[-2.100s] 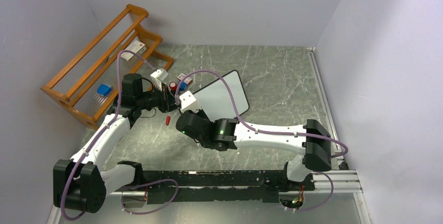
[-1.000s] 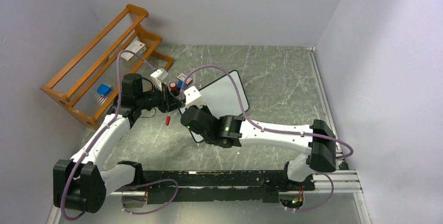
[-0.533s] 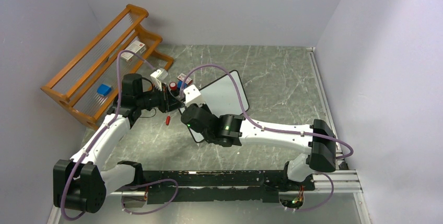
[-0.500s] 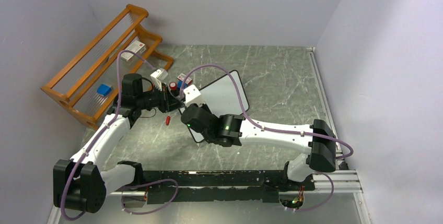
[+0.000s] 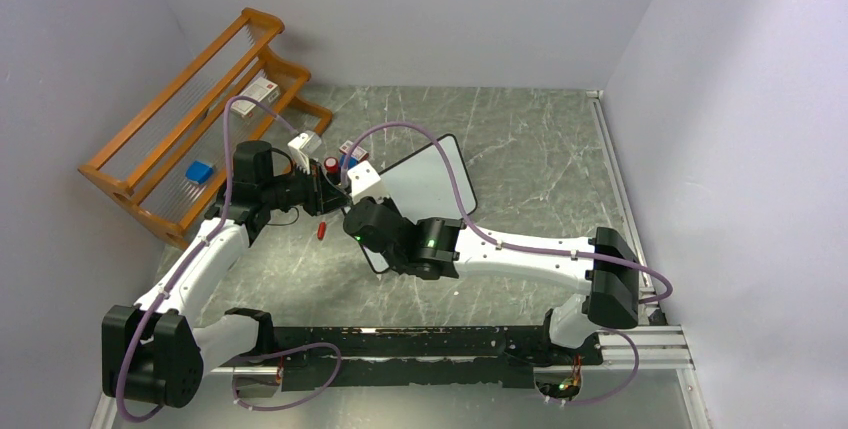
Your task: Write a sentence on the whiteboard
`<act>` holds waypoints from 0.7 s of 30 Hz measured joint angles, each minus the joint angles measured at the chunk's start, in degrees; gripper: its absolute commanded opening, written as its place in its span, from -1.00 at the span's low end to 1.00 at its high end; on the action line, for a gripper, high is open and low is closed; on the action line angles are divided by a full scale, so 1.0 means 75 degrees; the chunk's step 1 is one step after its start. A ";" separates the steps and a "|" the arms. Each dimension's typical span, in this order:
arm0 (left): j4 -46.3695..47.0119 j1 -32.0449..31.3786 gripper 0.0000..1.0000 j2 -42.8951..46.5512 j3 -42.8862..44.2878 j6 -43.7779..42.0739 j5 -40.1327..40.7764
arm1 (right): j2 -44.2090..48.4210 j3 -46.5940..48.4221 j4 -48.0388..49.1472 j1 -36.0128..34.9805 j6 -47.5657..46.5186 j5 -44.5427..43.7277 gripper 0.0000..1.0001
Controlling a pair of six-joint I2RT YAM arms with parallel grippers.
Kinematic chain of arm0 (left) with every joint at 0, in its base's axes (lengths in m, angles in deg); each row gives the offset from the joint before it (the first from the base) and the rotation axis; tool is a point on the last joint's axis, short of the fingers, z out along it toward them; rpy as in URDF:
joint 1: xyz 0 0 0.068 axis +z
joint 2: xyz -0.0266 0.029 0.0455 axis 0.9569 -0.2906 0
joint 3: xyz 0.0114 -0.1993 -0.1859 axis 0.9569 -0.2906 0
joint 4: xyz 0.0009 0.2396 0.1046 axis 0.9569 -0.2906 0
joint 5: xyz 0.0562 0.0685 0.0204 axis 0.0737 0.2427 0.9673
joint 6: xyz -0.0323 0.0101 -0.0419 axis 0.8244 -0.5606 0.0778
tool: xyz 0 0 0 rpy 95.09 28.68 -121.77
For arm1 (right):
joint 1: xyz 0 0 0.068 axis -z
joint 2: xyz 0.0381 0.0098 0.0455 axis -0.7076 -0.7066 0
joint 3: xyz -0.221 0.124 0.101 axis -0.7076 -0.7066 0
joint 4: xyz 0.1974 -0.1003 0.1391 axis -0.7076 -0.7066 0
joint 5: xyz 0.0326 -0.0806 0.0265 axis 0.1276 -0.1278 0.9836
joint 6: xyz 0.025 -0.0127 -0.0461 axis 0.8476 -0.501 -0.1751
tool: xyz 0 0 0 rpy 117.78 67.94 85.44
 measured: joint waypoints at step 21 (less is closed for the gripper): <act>0.0023 0.0000 -0.90 -0.0035 0.0003 0.0000 0.0003 | -0.0015 0.0000 -0.0050 0.0064 0.0055 0.0085 -1.00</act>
